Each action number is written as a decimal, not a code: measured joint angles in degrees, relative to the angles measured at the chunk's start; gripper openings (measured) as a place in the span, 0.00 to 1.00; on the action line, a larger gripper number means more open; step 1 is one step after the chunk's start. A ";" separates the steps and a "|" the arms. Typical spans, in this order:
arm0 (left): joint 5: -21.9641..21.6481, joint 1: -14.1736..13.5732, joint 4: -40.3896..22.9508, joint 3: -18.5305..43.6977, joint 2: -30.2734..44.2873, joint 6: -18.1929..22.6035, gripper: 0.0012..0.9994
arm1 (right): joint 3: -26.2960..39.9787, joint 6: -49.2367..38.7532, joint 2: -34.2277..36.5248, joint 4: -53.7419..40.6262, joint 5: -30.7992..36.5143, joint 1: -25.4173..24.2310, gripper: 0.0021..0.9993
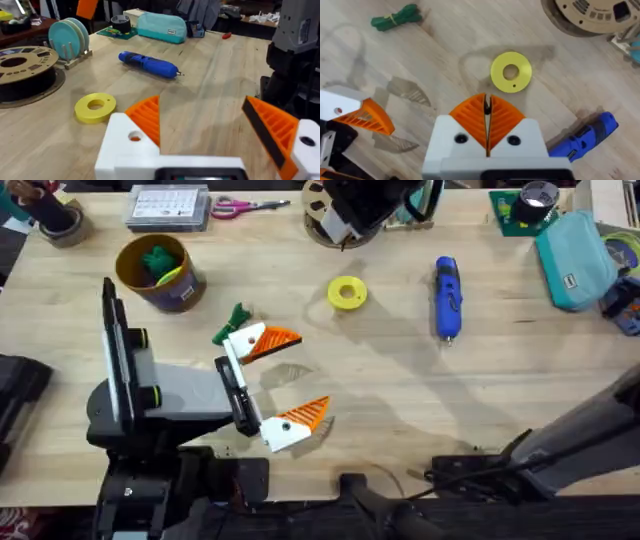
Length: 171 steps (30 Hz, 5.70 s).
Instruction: Pick up the gripper from the table and insert it into the empty holder that is missing its gripper. Then pick up a screw, insert it into the mounting hole, and use the screwdriver to tighten it. Finally, clean up the table by picking up the vegetable and placing it into the bucket.
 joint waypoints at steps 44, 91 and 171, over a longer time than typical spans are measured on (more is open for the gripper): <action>0.00 0.00 0.00 0.00 0.01 0.01 0.99 | 12.50 -14.19 3.03 -8.15 0.00 25.87 0.00; 0.00 0.00 0.00 0.00 0.00 0.00 0.99 | 5.40 -13.38 3.69 -1.72 0.01 26.85 0.00; 0.00 0.00 0.00 0.00 0.02 0.00 0.99 | 1.81 -12.97 3.69 0.28 0.02 26.55 0.00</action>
